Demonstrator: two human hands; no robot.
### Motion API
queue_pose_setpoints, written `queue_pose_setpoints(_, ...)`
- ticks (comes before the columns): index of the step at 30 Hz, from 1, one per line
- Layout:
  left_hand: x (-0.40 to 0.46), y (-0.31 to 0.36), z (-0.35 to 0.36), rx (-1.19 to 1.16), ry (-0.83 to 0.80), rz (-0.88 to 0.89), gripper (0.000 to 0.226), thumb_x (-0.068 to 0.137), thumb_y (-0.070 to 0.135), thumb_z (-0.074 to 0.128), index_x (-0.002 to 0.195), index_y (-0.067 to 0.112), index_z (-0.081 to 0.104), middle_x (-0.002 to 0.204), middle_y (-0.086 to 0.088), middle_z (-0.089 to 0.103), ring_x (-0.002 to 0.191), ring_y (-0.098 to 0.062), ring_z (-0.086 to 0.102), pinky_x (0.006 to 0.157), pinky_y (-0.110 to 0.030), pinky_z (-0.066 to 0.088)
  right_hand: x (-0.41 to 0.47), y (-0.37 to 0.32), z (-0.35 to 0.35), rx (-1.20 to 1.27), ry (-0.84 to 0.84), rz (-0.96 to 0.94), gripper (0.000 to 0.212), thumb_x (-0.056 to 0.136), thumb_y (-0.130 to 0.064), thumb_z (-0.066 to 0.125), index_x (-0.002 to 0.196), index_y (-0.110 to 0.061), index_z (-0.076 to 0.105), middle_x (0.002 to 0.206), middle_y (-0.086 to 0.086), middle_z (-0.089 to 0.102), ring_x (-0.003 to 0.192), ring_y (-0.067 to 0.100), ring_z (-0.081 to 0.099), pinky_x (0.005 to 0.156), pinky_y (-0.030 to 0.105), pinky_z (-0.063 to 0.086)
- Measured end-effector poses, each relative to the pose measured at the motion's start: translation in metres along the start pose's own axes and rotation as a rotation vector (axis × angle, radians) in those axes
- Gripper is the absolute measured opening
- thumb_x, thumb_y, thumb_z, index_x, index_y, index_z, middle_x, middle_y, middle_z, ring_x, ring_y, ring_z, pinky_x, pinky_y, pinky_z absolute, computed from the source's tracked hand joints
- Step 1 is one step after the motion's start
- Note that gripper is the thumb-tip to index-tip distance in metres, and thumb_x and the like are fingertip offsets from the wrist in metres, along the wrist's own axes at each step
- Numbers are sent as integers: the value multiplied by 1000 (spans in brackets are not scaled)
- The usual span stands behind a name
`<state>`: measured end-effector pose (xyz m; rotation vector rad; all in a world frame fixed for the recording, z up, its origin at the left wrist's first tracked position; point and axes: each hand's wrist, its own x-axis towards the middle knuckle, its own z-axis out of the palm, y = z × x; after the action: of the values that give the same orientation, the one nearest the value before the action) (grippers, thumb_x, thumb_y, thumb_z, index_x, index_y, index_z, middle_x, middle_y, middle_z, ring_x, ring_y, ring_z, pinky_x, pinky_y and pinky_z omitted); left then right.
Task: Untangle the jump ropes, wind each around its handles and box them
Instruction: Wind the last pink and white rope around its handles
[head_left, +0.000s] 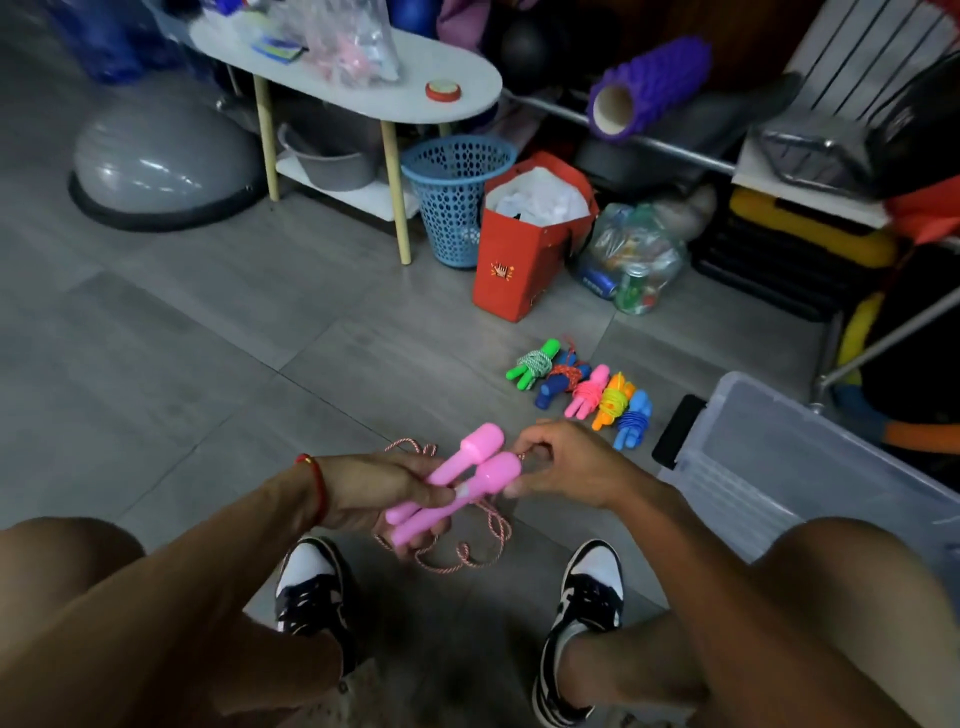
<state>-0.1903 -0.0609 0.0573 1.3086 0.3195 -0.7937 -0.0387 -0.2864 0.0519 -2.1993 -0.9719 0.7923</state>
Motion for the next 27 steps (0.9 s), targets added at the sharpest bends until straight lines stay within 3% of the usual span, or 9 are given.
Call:
queue_pose_setpoints(3,-20,1,-6,-33,-22,64,27,100,9,56,126,3,54,90,-17,61,70,-21,60,57,-30,54,-5,-17,-5,0,31,-43,54,60,-46,91,100,-35,57,106,-17,47,98,0,49,79,28,42)
queue_pose_setpoints(5,-31,2,-8,-2,-65,94,21,100,10,55,121,4,54,89,-15,61,67,-20,59,56,-30,51,-9,-29,-8,129,-82,-56,71,63,-39,92,119,-42,48,127,-22,48,122,-4,47,98,27,43)
queue_pose_setpoints(7,-39,6,-10,40,-106,96,20,101,10,55,119,3,54,88,-14,60,67,-19,58,57,-29,50,-12,-37,-10,266,-256,-36,75,71,-26,90,131,-42,47,135,-18,56,129,-3,49,107,26,41)
queue_pose_setpoints(11,-56,13,-19,131,-156,66,35,97,15,60,124,-3,49,88,-14,59,66,-19,54,58,-27,49,-13,-46,-20,187,-323,-41,42,76,-43,84,110,-25,67,108,1,73,99,18,68,97,45,52)
queue_pose_setpoints(14,-65,14,-24,165,-154,81,40,95,16,62,125,-6,47,87,-11,59,69,-21,53,57,-27,48,-19,-51,-35,132,-384,-57,21,95,-40,65,96,-20,69,76,-17,66,68,-2,57,67,24,48)
queue_pose_setpoints(16,-69,16,-29,148,-154,113,39,96,13,59,126,-8,44,87,-13,57,72,-21,51,58,-28,47,-23,-49,-44,117,-398,-64,32,100,-43,55,95,-14,69,69,-11,59,57,2,47,61,23,39)
queue_pose_setpoints(20,-72,20,-35,363,-135,98,29,99,15,58,121,-3,50,90,-10,60,76,-23,56,67,-33,50,-30,-52,-61,200,-418,-79,39,102,-41,50,93,-7,68,61,-2,33,56,15,27,56,29,27)
queue_pose_setpoints(23,-70,21,-25,518,-134,100,18,99,15,58,112,4,55,91,-8,64,84,-21,60,79,-38,48,-29,-71,-67,111,-353,-176,35,101,-47,51,82,-23,69,63,-3,36,62,21,32,62,35,30)
queue_pose_setpoints(27,-59,28,-6,575,-12,163,40,82,17,66,119,7,55,101,-22,61,92,-19,58,84,-38,45,-24,-95,-66,-16,-315,-243,34,104,-39,50,79,-22,66,61,-9,43,59,9,37,61,28,34)
